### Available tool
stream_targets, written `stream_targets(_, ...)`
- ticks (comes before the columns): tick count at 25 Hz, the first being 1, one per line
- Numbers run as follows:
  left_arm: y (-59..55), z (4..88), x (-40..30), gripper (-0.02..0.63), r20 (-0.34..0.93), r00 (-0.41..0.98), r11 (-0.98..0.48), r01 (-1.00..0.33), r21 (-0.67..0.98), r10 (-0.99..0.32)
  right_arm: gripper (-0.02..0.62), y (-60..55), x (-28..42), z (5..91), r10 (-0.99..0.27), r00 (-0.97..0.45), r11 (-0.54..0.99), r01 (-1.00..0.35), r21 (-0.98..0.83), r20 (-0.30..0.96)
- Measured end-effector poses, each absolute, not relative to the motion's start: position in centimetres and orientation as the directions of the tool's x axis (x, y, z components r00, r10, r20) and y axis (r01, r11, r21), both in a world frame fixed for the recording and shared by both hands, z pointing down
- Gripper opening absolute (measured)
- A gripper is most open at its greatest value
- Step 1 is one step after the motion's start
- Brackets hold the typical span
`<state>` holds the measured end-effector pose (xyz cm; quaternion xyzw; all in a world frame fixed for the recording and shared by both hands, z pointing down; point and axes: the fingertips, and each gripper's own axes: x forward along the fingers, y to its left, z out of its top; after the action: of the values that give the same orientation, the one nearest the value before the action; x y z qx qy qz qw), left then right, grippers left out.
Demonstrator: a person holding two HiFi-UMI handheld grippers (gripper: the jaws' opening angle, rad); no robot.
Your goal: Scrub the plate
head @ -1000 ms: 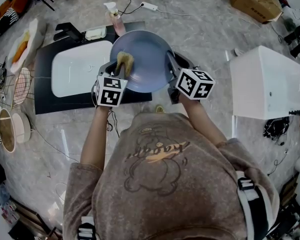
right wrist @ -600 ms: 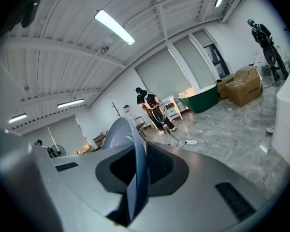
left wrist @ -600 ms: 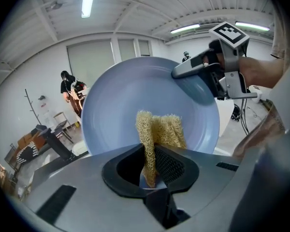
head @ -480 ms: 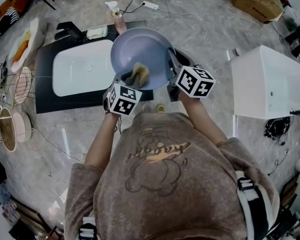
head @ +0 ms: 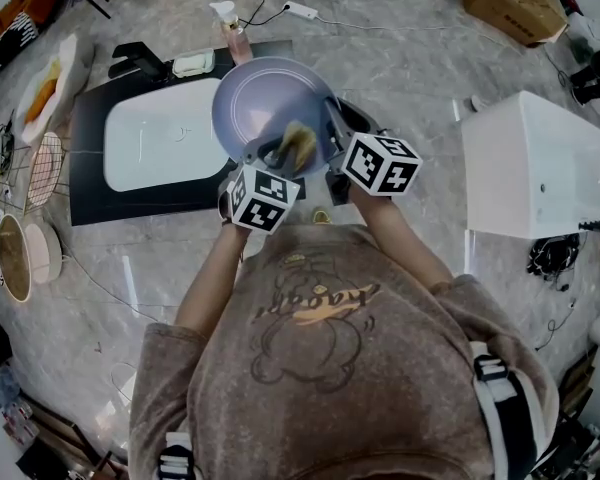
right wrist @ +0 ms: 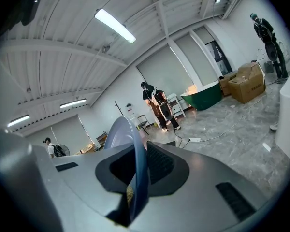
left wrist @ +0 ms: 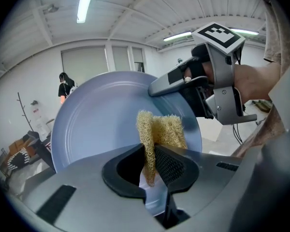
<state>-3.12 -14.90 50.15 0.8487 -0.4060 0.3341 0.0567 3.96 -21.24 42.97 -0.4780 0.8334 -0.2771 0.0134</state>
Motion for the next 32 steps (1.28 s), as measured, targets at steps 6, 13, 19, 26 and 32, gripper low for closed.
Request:
stream_targets(6, -15.8, 49.0, -3.2, 0.064, 0.581, 0.436, -0.639, -0.743, -0.198, -0.687, 0.038, -20.7, 3.4, 43.3, -0.782, -0.572, 0.419, -0.778, -0.469, 0.25)
stream_targets(13, -17.0, 47.8, -3.6, 0.064, 0.56, 0.423, -0.618, -0.756, -0.216, -0.713, 0.037, -19.4, 2.4, 44.3, -0.75, -0.603, 0.456, -0.769, -0.449, 0.272)
stream_targets(19, -17.8, 46.7, -4.6, 0.064, 0.536, 0.417, -0.592, -0.78, -0.204, -0.734, 0.037, -18.8, 2.3, 44.3, -0.73, -0.629, 0.48, -0.75, -0.454, 0.268)
stream_targets(26, -19.1, 45.0, -5.4, 0.064, 0.512, 0.392, -0.568, -0.785, -0.246, -0.764, 0.035, -17.4, 0.9, 44.9, -0.692, -0.661, 0.524, -0.736, -0.428, 0.29)
stream_targets(32, -20.1, 45.0, -8.0, 0.064, 0.519, 0.336, -0.508, -0.829, -0.232, -0.786, 0.035, -16.9, 1.0, 45.1, -0.686, -0.663, 0.524, -0.735, -0.43, 0.3)
